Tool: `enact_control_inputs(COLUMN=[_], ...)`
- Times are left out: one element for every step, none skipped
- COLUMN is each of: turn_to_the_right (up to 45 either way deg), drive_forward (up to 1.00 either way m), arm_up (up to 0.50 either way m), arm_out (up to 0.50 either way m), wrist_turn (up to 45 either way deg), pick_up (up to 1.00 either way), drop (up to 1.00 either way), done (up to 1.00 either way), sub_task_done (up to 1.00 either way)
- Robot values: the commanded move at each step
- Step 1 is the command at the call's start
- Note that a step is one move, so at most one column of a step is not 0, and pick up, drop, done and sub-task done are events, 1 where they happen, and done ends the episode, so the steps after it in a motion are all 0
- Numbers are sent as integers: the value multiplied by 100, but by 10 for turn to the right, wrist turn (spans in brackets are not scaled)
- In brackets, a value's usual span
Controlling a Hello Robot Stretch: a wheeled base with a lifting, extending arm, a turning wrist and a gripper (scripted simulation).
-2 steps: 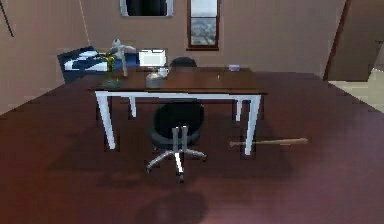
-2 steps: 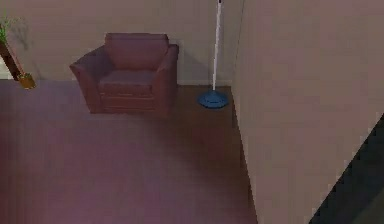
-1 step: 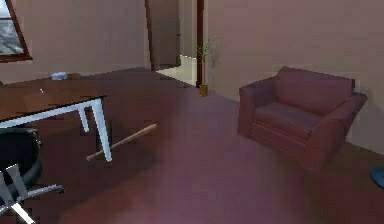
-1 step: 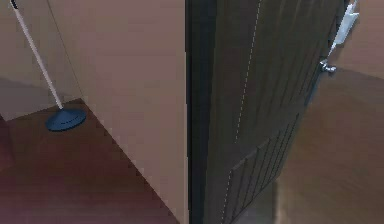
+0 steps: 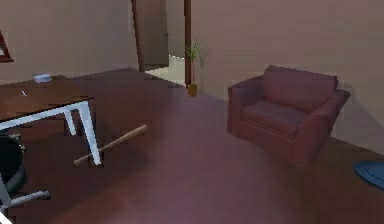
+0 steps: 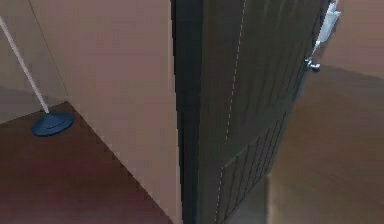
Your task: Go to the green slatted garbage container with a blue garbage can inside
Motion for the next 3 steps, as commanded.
enact_control_inputs(turn_to_the_right=[0,0,90], drive_forward=[100,100,0], arm_up=[0,0,0], arm_out=[0,0,0], wrist_turn=[0,0,0], pick_up=[0,0,0], drop=[0,0,0], done=[0,0,0], sub_task_done=[0,0,0])
